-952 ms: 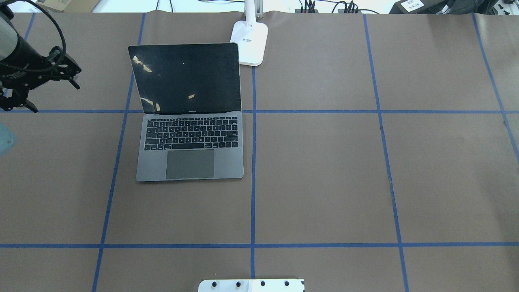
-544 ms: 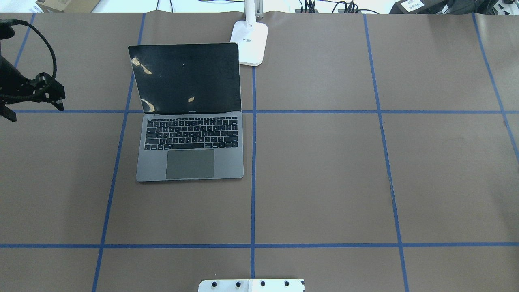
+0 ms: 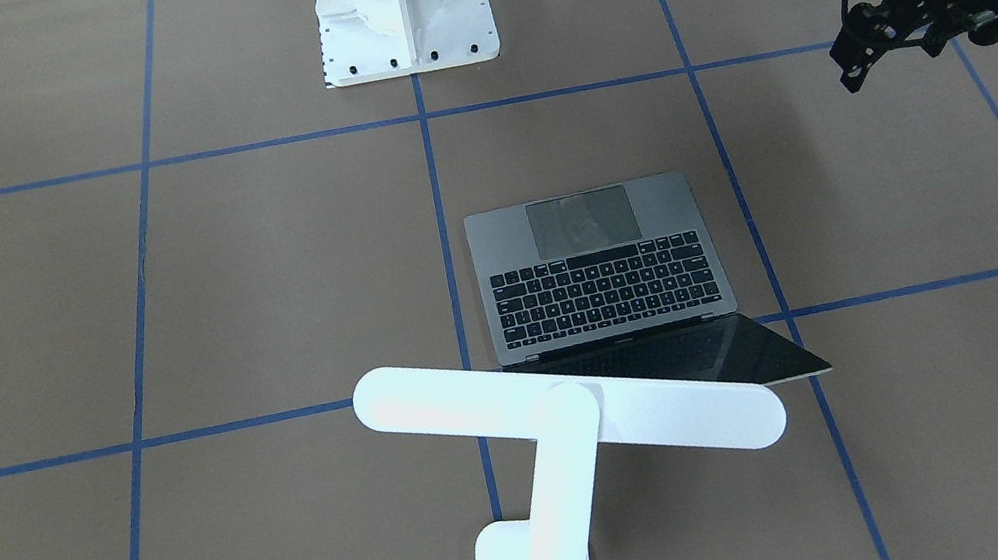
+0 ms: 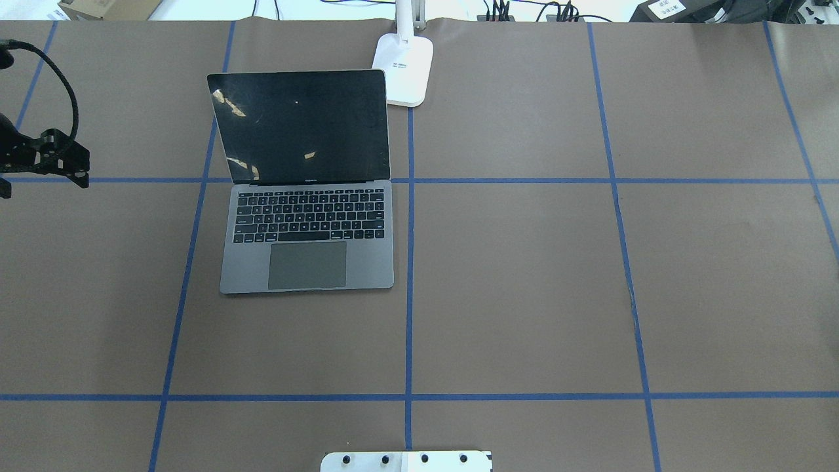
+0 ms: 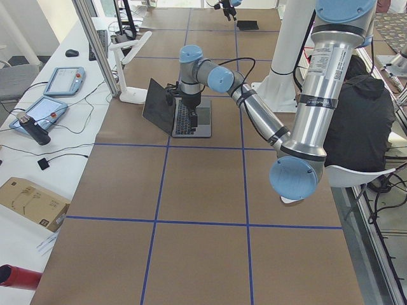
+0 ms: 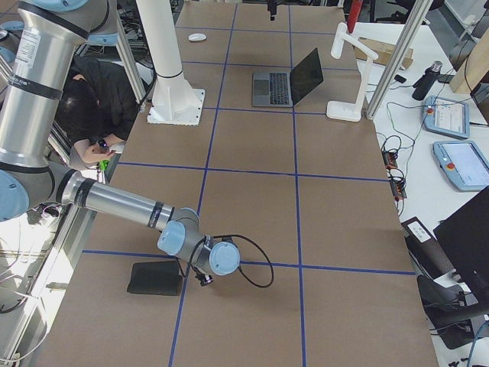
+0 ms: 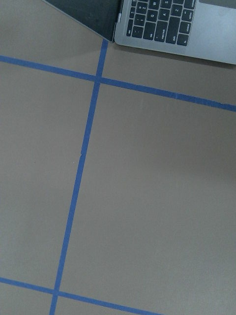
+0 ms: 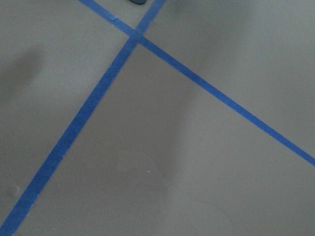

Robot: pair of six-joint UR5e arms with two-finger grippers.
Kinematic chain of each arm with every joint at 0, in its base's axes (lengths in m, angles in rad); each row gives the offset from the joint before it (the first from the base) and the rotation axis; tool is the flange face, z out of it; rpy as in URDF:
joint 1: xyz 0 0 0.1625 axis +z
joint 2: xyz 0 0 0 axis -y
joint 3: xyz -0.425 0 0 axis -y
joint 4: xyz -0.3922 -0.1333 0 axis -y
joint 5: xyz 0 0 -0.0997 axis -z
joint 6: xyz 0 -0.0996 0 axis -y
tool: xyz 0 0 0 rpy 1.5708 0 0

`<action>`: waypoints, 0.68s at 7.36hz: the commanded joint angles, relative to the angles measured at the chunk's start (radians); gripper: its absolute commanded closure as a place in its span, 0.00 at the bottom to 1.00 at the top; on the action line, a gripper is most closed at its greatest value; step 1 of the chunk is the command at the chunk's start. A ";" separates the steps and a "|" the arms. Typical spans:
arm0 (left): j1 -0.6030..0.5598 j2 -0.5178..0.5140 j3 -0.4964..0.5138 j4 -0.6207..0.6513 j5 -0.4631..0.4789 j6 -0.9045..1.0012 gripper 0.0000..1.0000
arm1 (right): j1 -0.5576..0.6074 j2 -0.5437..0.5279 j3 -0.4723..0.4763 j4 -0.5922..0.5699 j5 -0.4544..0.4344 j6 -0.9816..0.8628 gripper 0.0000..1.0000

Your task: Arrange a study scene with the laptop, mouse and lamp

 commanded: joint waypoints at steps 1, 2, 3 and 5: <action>-0.001 -0.011 -0.008 0.000 -0.002 -0.002 0.00 | -0.008 0.006 -0.055 -0.001 0.000 -0.054 0.00; -0.002 -0.013 -0.016 0.000 -0.002 -0.003 0.00 | -0.014 0.004 -0.065 -0.001 -0.001 -0.057 0.00; -0.002 -0.016 -0.019 0.000 -0.002 -0.003 0.00 | -0.018 0.002 -0.081 -0.001 0.000 -0.057 0.00; -0.001 -0.030 -0.017 0.000 0.000 -0.006 0.00 | -0.024 0.001 -0.121 -0.001 0.008 -0.080 0.00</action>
